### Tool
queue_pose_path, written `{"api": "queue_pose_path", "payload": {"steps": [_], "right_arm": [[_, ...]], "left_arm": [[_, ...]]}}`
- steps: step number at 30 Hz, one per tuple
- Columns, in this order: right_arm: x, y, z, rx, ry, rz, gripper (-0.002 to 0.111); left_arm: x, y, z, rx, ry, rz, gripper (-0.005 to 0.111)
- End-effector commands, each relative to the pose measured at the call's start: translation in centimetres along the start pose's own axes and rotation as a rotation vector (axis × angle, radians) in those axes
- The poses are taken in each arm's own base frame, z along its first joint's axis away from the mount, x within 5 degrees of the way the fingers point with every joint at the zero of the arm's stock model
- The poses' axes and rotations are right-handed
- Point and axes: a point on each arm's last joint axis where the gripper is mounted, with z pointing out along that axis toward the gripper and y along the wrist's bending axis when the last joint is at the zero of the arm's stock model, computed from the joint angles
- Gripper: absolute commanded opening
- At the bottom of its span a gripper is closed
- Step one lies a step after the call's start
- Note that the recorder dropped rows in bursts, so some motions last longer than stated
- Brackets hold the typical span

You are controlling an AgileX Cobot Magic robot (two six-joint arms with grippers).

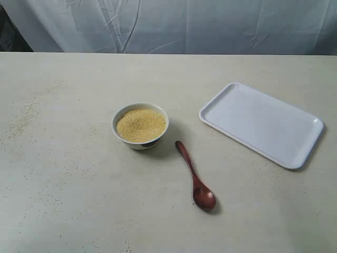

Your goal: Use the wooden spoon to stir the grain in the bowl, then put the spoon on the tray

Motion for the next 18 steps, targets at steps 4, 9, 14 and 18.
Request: {"api": "queue_pose_path", "payload": {"steps": [4,9,14,18], "right_arm": [[-0.5,-0.1,-0.1,0.009,-0.057,0.011,-0.001],[0.4,-0.1,0.1,0.018,0.118,0.018,-0.001],[-1.3,0.0,1.3,0.030,0.512,0.008,-0.001],[-1.3,-0.1,2.8,0.045,0.837,-0.008,-0.001]], "left_arm": [[-0.1,0.0,0.0,-0.004,-0.013,-0.004,0.000],[-0.1,0.0,0.0,-0.004,-0.013,-0.004,0.000],[-0.1,0.0,0.0,-0.004,-0.013,-0.004,0.000],[-0.1,0.0,0.0,-0.004,-0.013,-0.004,0.000]]}}
